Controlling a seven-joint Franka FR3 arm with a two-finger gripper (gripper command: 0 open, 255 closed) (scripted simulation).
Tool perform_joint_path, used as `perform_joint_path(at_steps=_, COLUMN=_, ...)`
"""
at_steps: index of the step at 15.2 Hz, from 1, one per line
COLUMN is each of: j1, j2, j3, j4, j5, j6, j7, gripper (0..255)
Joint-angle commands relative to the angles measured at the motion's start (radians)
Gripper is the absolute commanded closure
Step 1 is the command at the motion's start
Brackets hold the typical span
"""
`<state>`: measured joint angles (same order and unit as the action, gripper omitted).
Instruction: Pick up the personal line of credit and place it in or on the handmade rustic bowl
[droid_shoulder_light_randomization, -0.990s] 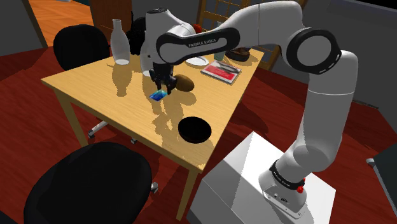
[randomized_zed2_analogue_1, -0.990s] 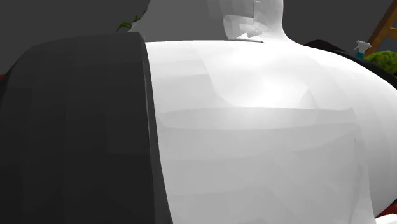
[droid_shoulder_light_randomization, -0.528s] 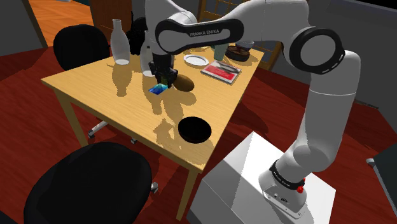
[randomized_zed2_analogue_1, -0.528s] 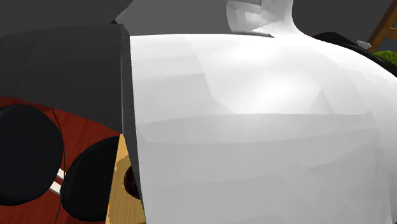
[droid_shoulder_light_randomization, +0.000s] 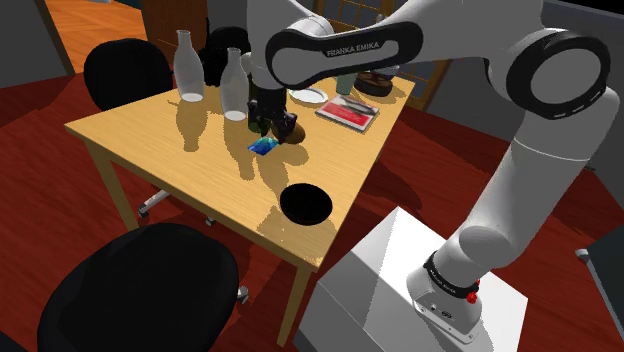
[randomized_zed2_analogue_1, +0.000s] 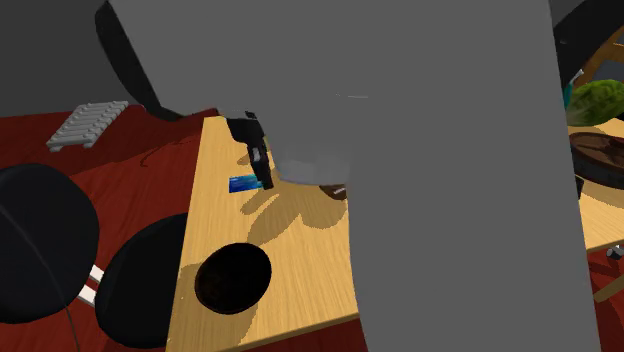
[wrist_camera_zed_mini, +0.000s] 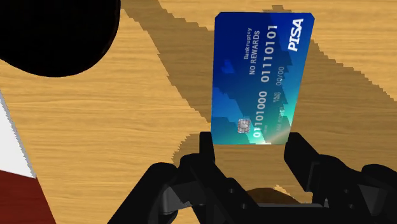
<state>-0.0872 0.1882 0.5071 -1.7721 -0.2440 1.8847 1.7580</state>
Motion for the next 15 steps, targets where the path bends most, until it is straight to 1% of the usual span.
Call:
perform_joint_path(at_steps=1, j1=-0.014, j2=-0.089, j3=0.008, j4=-0.098, j5=0.042, j6=0.022, j7=-0.010, gripper=255)
perform_joint_path(at_steps=3, j1=-0.019, j2=-0.176, j3=0.013, j4=-0.190, j5=0.086, j6=0.041, j7=-0.023, gripper=255)
perform_joint_path(at_steps=6, j1=-0.014, j2=-0.305, j3=0.013, j4=-0.317, j5=0.154, j6=0.058, j7=-0.046, gripper=255)
perform_joint_path(at_steps=9, j1=0.007, j2=-0.433, j3=0.005, j4=-0.431, j5=0.220, j6=0.060, j7=-0.069, gripper=255)
perform_joint_path(at_steps=12, j1=0.040, j2=-0.559, j3=-0.006, j4=-0.534, j5=0.280, j6=0.047, j7=-0.087, gripper=255)
perform_joint_path(at_steps=13, j1=0.049, j2=-0.585, j3=-0.009, j4=-0.554, j5=0.291, j6=0.043, j7=-0.090, gripper=255)
perform_joint_path(at_steps=15, j1=0.050, j2=-0.577, j3=-0.005, j4=-0.574, j5=0.290, j6=0.071, j7=-0.085, gripper=255)
